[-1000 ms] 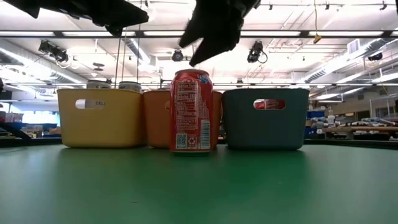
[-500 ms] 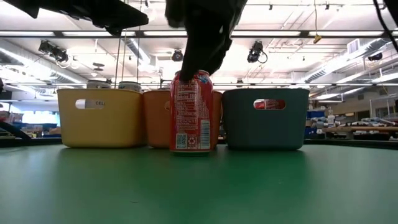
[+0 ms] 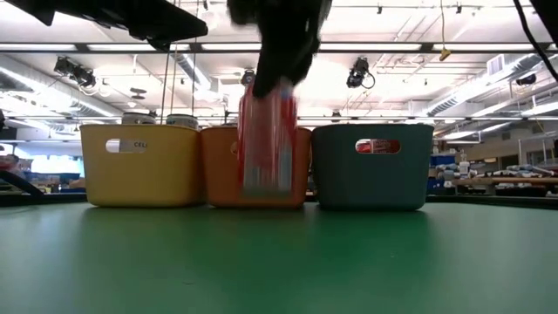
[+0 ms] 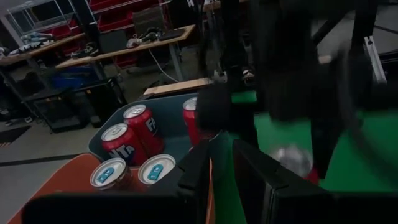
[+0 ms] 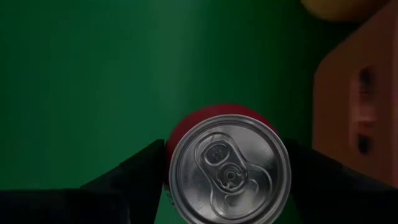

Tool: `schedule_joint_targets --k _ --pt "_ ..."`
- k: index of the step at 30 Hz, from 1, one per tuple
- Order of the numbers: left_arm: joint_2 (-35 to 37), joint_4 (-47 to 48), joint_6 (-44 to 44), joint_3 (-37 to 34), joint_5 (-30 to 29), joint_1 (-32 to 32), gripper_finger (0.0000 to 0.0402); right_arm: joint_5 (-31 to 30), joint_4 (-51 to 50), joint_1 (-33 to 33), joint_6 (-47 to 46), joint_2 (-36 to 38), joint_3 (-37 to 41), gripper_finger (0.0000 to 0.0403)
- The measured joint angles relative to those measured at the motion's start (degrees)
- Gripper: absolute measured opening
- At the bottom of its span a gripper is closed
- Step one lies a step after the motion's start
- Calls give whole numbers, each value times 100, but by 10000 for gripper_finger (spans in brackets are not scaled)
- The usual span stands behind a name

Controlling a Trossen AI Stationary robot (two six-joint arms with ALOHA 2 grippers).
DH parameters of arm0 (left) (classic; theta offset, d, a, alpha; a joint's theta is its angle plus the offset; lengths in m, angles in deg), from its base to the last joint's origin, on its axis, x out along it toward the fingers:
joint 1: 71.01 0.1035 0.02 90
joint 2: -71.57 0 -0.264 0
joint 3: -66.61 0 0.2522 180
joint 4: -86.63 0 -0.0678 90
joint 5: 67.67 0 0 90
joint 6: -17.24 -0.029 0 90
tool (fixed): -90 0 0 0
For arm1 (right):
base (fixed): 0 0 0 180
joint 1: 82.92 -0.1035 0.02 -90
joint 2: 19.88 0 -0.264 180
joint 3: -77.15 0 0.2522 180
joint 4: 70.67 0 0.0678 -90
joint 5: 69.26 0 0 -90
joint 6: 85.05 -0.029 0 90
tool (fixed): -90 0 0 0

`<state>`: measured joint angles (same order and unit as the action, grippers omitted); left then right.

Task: Sort soda cans
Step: Put the orange soda can into the blue bin

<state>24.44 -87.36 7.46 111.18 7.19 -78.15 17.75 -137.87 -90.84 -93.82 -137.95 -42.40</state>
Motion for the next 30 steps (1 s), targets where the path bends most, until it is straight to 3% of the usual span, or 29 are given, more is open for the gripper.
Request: schedule_joint_targets --k 7,14,16,23,30 --pt "0 0 1 0 4 0 74 -365 -1540 17 -158 215 -1297 276" --pt "0 0 11 1 22 0 74 -1780 -3418 226 -418 239 -2944 276" --pt "0 0 11 2 22 0 74 -2055 -3582 394 -442 475 -2755 276" --pt "0 23 101 2 22 0 74 -1941 -3490 1057 -691 1099 -1780 276" --pt "-2 63 98 2 20 0 74 -1460 -2143 1284 -700 1579 -117 276"
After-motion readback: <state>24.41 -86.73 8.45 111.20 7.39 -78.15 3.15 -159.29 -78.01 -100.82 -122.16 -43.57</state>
